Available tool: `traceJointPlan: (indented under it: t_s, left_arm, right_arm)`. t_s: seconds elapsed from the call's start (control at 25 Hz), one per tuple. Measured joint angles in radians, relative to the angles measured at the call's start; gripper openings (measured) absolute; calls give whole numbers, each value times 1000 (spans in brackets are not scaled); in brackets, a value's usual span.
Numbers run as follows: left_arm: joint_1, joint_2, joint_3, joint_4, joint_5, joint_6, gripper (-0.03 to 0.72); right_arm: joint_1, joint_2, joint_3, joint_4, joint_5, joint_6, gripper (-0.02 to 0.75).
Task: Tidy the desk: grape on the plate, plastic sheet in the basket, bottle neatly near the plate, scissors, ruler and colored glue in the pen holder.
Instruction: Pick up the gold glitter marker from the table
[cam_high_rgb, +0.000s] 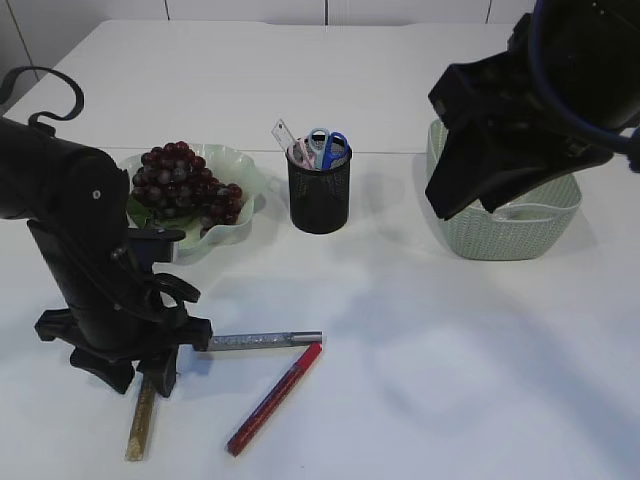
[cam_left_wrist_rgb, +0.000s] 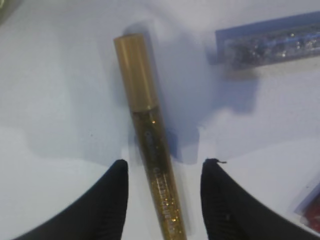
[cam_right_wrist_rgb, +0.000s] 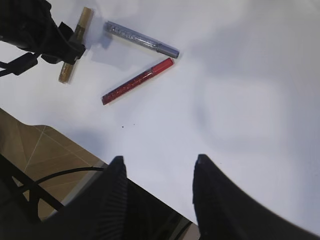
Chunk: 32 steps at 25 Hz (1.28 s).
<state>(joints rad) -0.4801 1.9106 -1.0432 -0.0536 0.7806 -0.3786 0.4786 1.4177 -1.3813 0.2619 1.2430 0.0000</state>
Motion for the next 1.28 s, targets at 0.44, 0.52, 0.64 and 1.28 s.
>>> traceJointPlan:
  t_s: [0.44,0.52,0.64,1.28]
  left_arm:
    - [0,17,-2,-4,-16,1,343]
    - [0,29,-1,-5,-18,1,343]
    - [0,35,-1,-7,-20,1,343]
    - [0,35,-2,-7,-24,16,239]
  right_arm:
    - [0,0,0,0,0,0,349]
    - [0,0,0,0,0,0,349]
    - [0,0,0,0,0,0,349]
    - [0,0,0,0,0,0,349]
